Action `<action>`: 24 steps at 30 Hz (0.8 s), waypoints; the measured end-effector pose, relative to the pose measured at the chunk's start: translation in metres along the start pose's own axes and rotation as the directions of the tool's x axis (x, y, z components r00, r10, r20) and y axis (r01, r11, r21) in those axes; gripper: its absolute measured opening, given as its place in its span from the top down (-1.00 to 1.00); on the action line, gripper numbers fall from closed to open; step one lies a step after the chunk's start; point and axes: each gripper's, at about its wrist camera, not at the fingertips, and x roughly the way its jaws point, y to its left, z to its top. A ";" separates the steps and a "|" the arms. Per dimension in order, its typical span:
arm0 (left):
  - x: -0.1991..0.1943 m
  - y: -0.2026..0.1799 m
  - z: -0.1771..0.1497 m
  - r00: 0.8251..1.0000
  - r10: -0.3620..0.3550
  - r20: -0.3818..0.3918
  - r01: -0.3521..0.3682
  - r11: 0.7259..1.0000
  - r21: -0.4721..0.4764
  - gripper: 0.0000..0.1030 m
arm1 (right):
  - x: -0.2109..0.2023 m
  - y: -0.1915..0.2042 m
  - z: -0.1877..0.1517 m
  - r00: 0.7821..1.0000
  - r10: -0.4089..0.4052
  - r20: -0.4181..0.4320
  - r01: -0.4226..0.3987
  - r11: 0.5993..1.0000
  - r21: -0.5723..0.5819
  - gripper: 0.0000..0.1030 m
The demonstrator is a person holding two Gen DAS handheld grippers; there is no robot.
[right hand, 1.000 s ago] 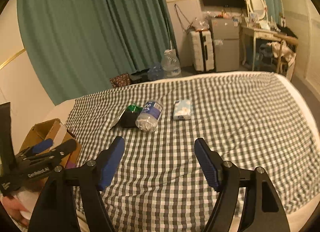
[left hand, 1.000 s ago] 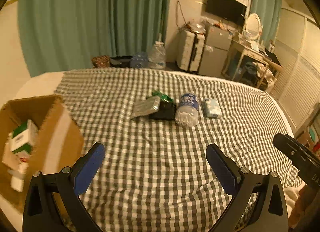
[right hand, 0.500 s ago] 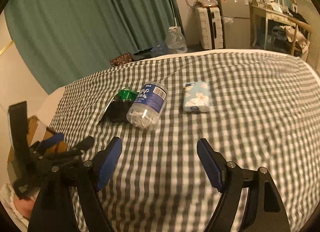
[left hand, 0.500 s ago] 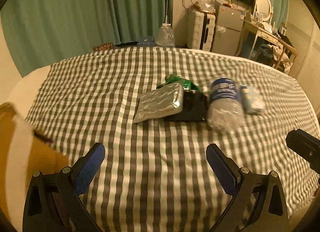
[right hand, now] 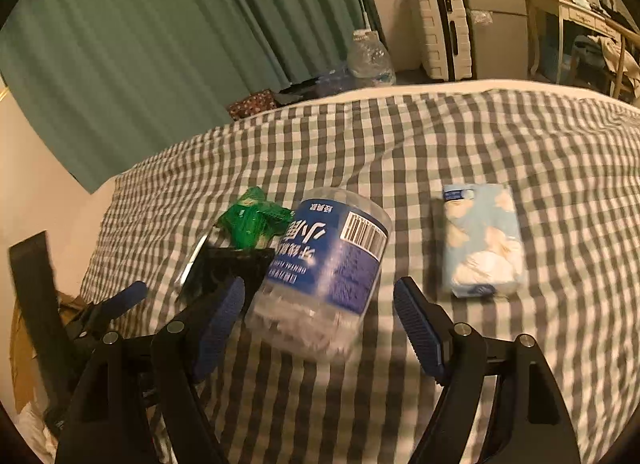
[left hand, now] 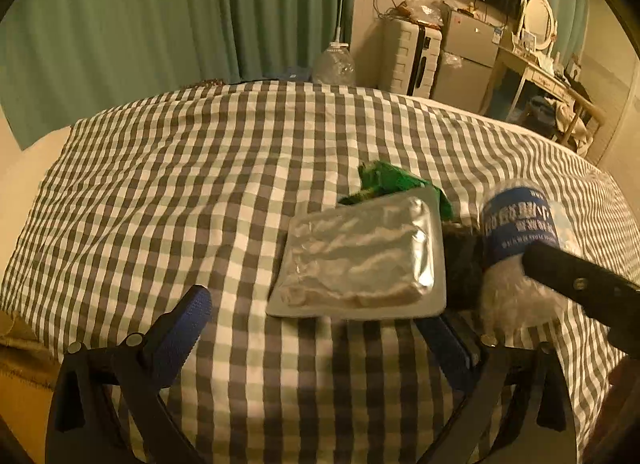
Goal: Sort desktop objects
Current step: 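Grasp the silver blister pack with the left tool while the right tool grasps the blue-labelled bottle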
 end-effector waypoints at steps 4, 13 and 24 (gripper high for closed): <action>-0.002 0.004 0.006 0.999 -0.048 0.025 0.047 0.999 0.028 -0.67 | 0.017 0.000 0.001 0.999 0.005 -0.042 -0.004 1.000 0.005 -0.49; 0.004 -0.005 0.035 0.997 -0.079 0.015 0.076 0.987 0.142 0.48 | 0.007 0.001 -0.010 0.999 -0.009 -0.039 0.008 1.000 -0.023 -0.36; -0.037 0.008 0.030 0.996 -0.083 0.017 0.081 0.993 0.086 0.82 | -0.021 -0.011 -0.031 0.995 -0.049 -0.085 0.048 0.999 -0.012 -0.36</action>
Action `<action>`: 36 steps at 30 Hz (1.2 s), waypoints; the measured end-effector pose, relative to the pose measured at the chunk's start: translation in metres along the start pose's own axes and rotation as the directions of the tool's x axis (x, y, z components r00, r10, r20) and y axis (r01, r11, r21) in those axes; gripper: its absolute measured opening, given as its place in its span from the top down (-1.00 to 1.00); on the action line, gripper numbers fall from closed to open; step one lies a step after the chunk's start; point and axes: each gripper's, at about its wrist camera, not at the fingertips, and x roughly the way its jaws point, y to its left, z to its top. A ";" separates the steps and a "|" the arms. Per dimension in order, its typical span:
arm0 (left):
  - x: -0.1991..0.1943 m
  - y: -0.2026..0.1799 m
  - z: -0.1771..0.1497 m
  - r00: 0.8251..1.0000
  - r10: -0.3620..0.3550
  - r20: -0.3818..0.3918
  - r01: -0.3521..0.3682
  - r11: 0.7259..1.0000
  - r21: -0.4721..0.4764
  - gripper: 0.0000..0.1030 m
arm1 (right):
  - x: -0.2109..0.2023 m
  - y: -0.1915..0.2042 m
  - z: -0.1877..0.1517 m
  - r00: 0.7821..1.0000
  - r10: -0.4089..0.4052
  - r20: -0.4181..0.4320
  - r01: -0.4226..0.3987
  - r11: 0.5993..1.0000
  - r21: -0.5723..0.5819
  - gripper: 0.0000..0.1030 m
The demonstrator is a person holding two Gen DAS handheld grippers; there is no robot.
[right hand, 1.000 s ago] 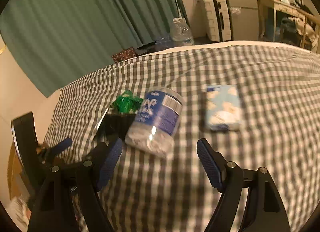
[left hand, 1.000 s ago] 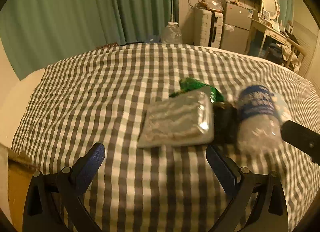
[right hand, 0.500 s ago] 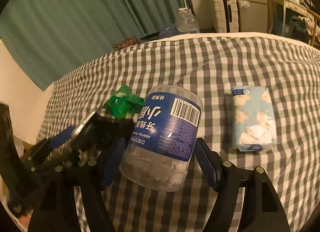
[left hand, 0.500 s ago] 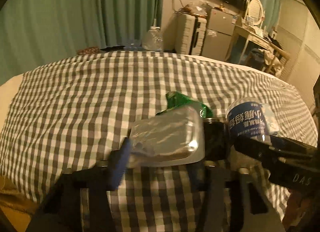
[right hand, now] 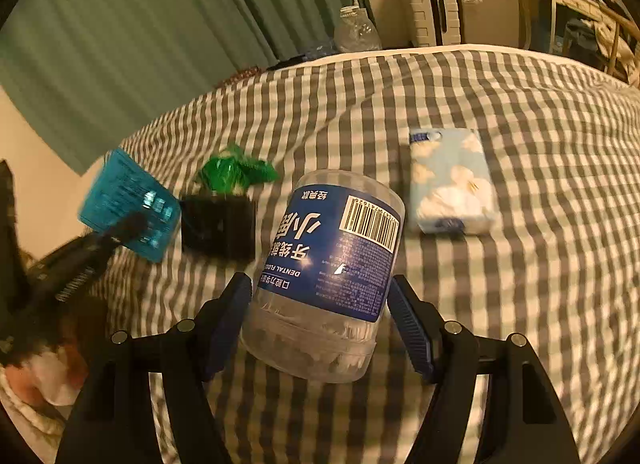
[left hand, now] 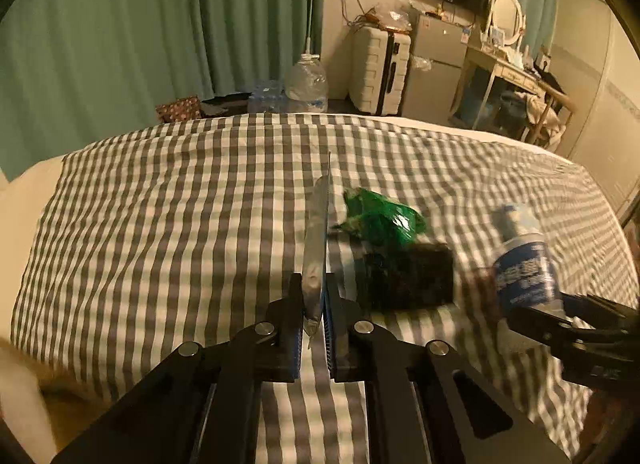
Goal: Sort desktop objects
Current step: 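Grasp the silver blister pack with the left tool while the right tool grasps the blue-labelled bottle, then carry the blister pack and bottle into the cardboard box and release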
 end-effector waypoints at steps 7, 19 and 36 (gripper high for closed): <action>-0.052 -0.005 -0.034 1.000 -0.024 0.018 0.024 1.000 -0.011 0.82 | -0.028 0.013 -0.022 1.000 -0.011 -0.001 0.011 0.999 -0.035 -0.33; -0.110 0.001 -0.068 0.998 -0.043 0.040 0.046 0.996 -0.071 0.82 | -0.071 0.038 -0.074 0.999 -0.027 -0.047 0.023 0.996 -0.082 -0.33; -0.250 0.069 -0.060 0.968 -0.006 0.253 0.055 0.981 -0.189 0.82 | -0.176 0.157 -0.071 0.984 0.141 0.107 -0.115 0.969 -0.218 -0.24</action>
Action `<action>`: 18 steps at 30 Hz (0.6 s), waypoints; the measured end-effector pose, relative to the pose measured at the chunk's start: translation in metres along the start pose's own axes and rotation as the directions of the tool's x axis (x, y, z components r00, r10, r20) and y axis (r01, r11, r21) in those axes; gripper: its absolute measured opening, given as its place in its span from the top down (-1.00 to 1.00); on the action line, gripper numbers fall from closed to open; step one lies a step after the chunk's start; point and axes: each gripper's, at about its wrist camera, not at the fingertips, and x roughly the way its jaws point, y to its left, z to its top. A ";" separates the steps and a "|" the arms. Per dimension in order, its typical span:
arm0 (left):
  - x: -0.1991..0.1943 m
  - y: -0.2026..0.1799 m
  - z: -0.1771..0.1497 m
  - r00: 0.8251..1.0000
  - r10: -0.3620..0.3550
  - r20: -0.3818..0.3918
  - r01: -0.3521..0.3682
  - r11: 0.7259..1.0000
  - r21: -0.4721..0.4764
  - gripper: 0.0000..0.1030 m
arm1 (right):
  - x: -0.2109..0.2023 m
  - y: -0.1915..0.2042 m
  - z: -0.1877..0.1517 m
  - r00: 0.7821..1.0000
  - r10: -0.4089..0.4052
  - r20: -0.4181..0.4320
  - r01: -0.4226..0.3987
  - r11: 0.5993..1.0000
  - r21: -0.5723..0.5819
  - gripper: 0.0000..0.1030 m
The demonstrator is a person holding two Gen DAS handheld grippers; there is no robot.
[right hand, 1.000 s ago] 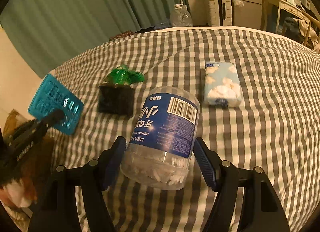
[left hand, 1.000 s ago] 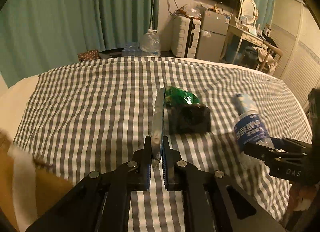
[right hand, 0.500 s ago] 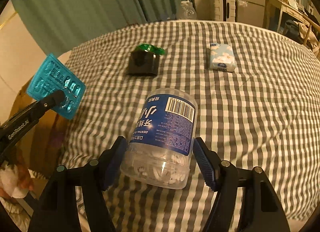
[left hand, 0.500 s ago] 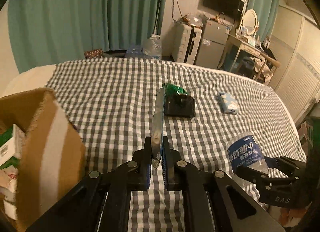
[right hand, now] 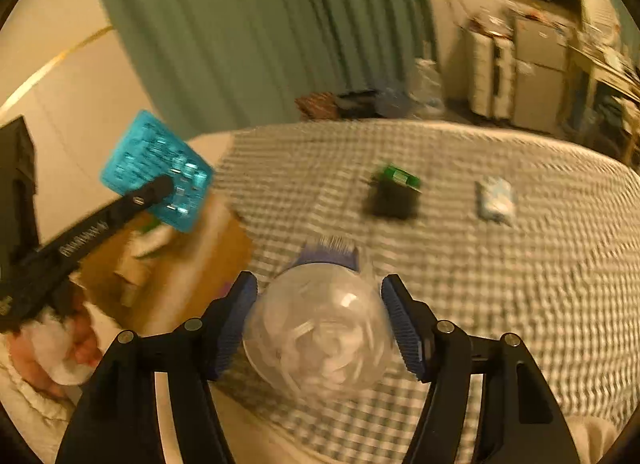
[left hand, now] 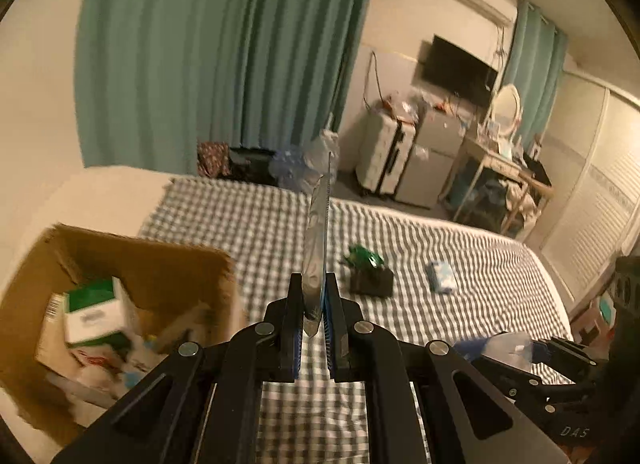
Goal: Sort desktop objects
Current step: 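Carry the blister pack and bottle into the cardboard box and release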
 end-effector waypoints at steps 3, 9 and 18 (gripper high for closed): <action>-0.018 0.028 0.002 0.999 0.039 0.025 -0.038 0.999 -0.025 0.82 | 0.008 0.039 0.011 0.999 0.038 0.003 -0.037 0.997 -0.065 -0.23; -0.034 0.088 -0.015 0.992 0.126 0.006 -0.125 0.990 -0.071 0.82 | 0.054 0.086 0.017 0.994 0.093 -0.063 -0.098 0.992 -0.076 -0.23; -0.018 0.148 -0.048 0.974 0.204 -0.100 -0.216 0.967 -0.132 0.82 | 0.068 0.173 0.060 0.986 0.161 -0.035 -0.165 0.968 -0.190 -0.23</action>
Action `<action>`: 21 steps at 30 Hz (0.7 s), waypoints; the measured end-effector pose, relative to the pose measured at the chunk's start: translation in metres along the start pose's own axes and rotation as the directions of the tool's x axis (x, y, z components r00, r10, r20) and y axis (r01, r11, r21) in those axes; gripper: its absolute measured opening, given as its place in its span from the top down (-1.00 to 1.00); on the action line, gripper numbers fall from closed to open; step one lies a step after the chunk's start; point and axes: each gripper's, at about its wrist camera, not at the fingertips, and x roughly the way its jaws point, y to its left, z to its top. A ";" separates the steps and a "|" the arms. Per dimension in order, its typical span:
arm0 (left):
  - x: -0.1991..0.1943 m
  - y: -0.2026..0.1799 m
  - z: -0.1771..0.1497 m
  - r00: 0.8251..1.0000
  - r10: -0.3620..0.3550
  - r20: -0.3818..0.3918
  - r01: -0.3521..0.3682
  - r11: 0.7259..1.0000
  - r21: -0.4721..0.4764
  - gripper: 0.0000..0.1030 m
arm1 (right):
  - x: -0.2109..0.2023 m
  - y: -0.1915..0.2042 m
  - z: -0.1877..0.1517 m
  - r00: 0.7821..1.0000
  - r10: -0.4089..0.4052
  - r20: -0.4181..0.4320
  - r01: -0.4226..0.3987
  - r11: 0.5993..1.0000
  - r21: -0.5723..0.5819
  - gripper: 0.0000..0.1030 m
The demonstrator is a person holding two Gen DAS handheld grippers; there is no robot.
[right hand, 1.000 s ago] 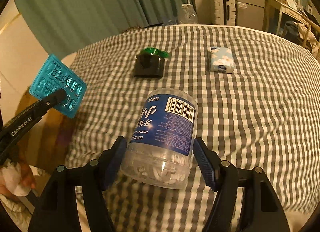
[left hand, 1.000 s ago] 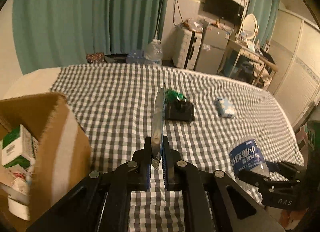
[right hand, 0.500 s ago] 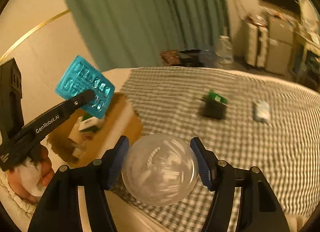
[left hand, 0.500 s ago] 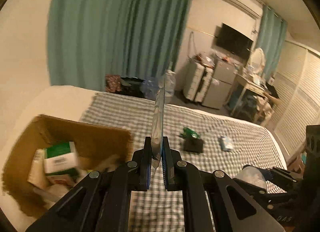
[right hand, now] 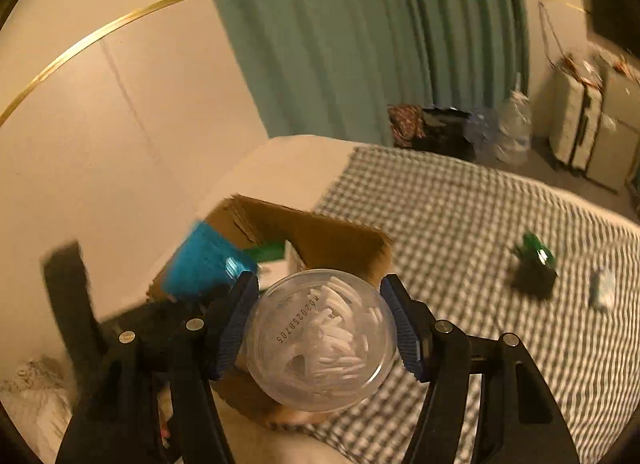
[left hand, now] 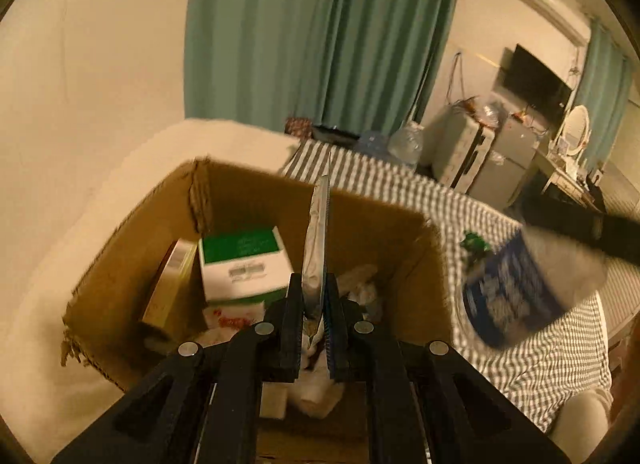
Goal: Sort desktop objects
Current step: 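Carry the blister pack and bottle into the cardboard box and release, then move both tools back over the black item and tissue pack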
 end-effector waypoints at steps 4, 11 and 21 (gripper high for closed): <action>0.009 0.008 -0.009 0.997 0.070 -0.039 -0.069 0.998 0.008 -0.43 | 0.023 0.018 0.014 1.000 -0.006 0.006 0.006 1.000 -0.005 -0.48; -0.001 0.006 -0.012 0.994 0.113 0.004 -0.113 0.993 -0.019 -1.00 | -0.008 -0.023 0.003 0.982 -0.153 0.111 0.148 0.988 0.052 -0.62; -0.033 -0.101 -0.010 0.997 -0.022 0.079 0.016 0.997 0.073 -1.00 | -0.108 -0.155 -0.071 0.891 -0.438 0.124 0.415 0.893 0.172 -0.63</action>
